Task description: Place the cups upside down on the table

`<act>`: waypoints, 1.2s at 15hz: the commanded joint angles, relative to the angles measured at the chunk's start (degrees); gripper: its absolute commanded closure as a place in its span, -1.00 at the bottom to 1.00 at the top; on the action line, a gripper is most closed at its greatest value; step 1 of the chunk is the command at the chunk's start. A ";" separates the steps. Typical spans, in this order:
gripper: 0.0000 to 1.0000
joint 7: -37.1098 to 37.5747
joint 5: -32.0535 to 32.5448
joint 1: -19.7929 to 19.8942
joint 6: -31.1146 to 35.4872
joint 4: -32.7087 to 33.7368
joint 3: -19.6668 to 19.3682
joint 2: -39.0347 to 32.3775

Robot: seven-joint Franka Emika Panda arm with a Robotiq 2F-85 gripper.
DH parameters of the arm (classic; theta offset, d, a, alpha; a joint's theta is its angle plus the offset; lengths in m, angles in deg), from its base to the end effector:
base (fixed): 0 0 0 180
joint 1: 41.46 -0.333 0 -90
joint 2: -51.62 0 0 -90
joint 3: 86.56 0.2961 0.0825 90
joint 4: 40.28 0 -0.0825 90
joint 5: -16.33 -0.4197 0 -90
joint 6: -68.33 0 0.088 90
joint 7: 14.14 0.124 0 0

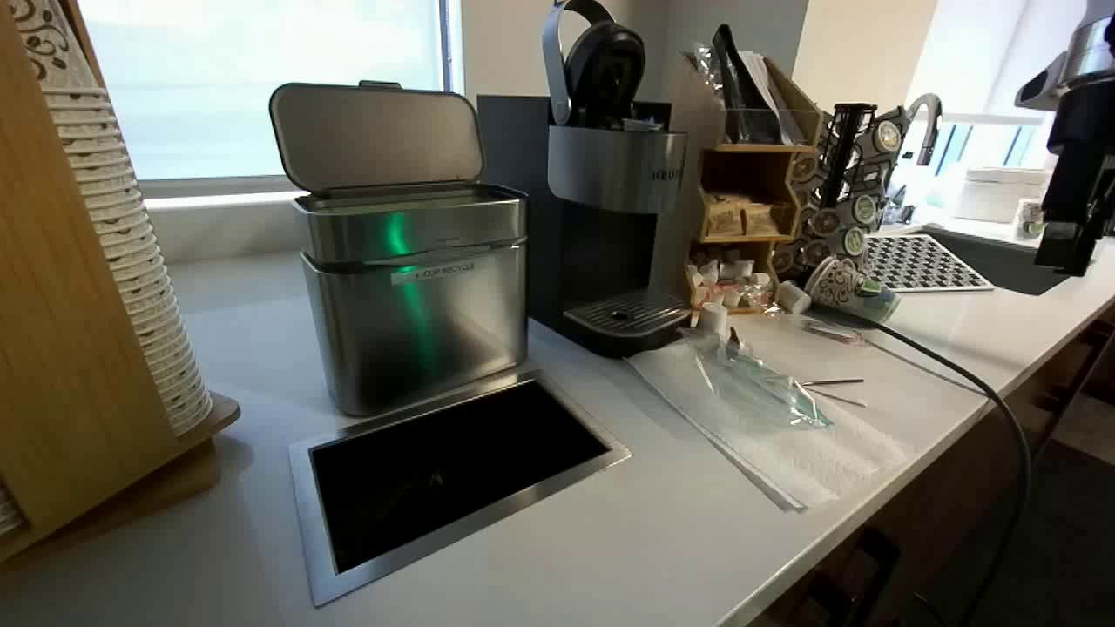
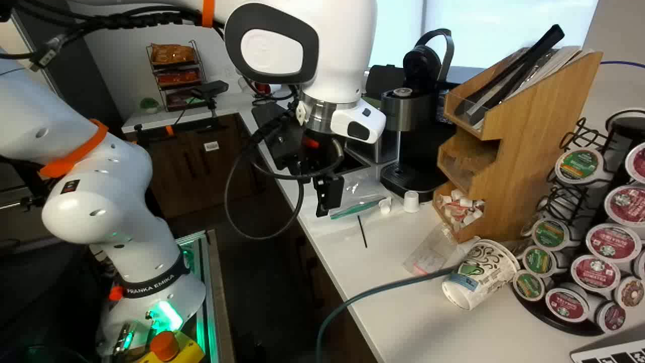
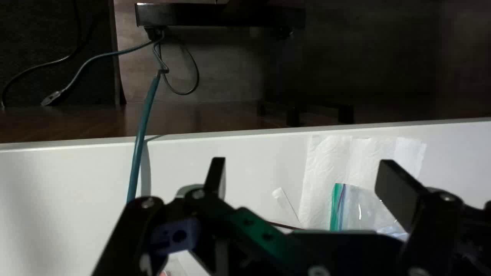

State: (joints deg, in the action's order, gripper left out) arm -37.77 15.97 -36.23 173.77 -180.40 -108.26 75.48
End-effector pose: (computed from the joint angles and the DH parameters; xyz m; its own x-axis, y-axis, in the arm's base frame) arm 0.3892 -0.1898 0.3753 0.9913 0.0014 -0.1317 -0.0288 -0.9735 -0.2269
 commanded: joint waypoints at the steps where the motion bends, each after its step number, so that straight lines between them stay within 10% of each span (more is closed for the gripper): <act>1: -1.00 -0.62 -0.66 1.79 -0.18 0.14 1.63 -0.31; 9: -1.00 -0.63 -0.66 1.79 -0.18 0.14 1.63 -0.31; 18: -1.00 4.68 19.21 11.65 18.44 4.97 0.50 -15.34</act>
State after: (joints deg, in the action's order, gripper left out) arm -34.20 32.14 -26.46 188.67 -179.06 -107.63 66.80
